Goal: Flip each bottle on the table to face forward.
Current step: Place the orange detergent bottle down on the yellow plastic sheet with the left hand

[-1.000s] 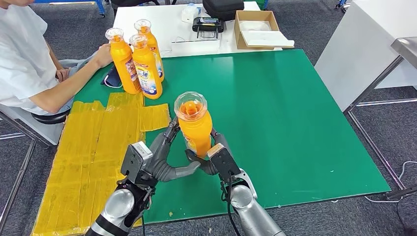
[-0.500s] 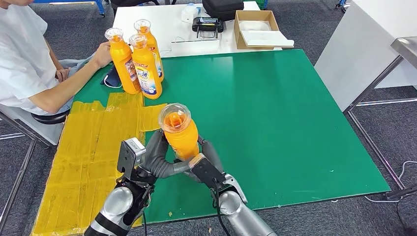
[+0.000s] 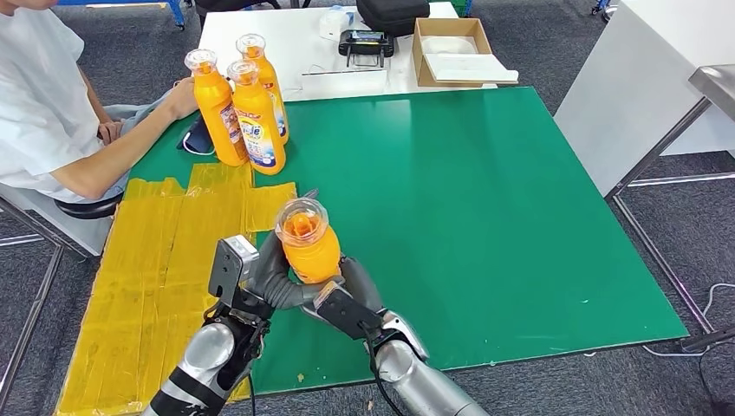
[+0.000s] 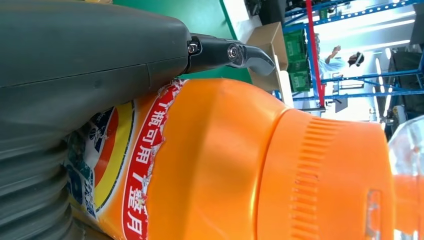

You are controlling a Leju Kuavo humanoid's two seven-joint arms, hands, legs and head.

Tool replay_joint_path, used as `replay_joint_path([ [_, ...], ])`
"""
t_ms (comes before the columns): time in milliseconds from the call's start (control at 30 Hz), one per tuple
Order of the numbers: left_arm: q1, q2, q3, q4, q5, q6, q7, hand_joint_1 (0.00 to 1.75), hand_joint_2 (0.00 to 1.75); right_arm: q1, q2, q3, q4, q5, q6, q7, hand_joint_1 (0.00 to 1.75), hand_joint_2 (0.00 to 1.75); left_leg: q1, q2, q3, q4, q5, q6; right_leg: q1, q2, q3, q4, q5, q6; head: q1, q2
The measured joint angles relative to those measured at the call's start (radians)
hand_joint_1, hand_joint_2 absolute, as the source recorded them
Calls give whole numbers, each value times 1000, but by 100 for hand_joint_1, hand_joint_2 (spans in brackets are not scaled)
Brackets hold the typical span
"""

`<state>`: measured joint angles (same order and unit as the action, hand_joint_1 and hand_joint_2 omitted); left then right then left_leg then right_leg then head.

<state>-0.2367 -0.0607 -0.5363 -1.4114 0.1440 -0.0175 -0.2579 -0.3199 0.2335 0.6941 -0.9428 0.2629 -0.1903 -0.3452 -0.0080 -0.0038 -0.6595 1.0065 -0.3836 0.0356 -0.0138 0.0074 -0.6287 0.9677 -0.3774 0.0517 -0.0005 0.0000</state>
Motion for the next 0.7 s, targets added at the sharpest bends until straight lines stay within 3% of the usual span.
replay_joint_path([
  [100, -4, 0, 1, 10, 15, -4, 5, 175, 175, -5, 0, 6, 11, -1, -2, 0, 175, 175, 0, 0, 0, 0, 0, 0, 0, 0, 0, 0, 0, 0, 0, 0],
  [700, -14, -1, 7, 33, 43, -12, 0, 175, 175, -12, 0, 18, 31, -21, -22, -6, 175, 175, 0, 0, 0, 0, 0, 0, 0, 0, 0, 0, 0, 0, 0, 0],
])
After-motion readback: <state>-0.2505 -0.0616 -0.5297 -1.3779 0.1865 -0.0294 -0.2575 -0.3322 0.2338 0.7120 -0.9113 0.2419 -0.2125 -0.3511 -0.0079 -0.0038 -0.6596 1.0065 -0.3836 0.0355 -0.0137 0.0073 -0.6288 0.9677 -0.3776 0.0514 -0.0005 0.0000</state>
